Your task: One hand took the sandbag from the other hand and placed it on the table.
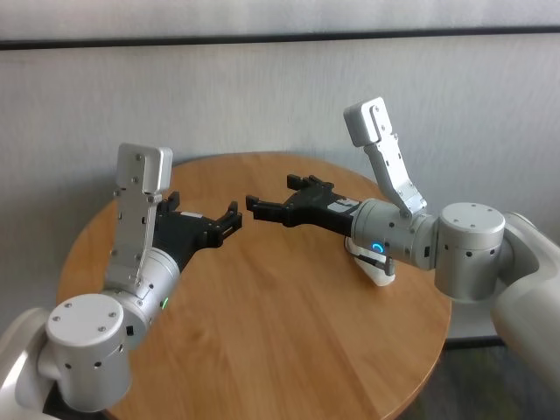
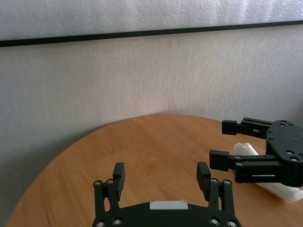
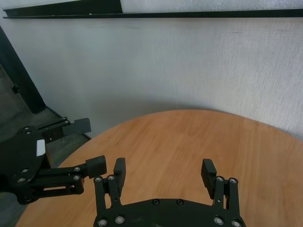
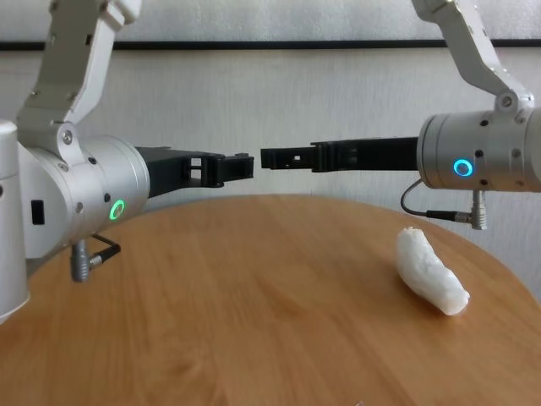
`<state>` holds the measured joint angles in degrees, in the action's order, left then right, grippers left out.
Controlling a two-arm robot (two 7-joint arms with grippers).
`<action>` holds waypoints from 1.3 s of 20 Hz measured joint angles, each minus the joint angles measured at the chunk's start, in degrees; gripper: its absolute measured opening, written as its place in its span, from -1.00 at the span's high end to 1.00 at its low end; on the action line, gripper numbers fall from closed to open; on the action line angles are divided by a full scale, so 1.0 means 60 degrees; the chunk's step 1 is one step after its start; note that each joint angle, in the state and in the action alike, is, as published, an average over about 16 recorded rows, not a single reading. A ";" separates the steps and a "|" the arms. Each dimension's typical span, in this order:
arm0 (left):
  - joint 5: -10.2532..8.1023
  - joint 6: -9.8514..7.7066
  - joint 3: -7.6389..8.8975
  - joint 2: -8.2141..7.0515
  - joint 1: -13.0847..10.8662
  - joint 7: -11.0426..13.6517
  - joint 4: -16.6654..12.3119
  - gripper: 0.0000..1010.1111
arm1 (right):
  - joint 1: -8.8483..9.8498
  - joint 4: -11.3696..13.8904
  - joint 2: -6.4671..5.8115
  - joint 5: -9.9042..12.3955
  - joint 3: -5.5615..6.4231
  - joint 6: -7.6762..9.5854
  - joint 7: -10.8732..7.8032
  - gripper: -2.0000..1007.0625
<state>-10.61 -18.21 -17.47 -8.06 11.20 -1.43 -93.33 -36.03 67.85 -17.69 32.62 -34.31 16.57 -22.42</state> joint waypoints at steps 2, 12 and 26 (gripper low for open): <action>0.0019 -0.0006 0.0000 0.0002 0.0002 0.0043 0.0001 -0.98 | 0.0000 -0.0025 0.0056 -0.0023 0.0000 0.0025 -0.0033 -0.99; 0.0027 -0.0019 0.0013 0.0001 0.0013 0.0122 0.0004 -0.98 | 0.0078 -0.0008 0.0071 -0.0050 0.0066 0.0150 -0.0068 -0.99; 0.0015 0.0016 0.0000 -0.0009 0.0022 0.0101 0.0012 -0.98 | 0.0078 -0.0006 0.0058 -0.0036 0.0063 0.0120 -0.0076 -0.99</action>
<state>-10.52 -18.11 -17.47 -8.11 11.33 -0.82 -93.26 -35.56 67.81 -17.34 32.40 -33.93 17.29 -22.87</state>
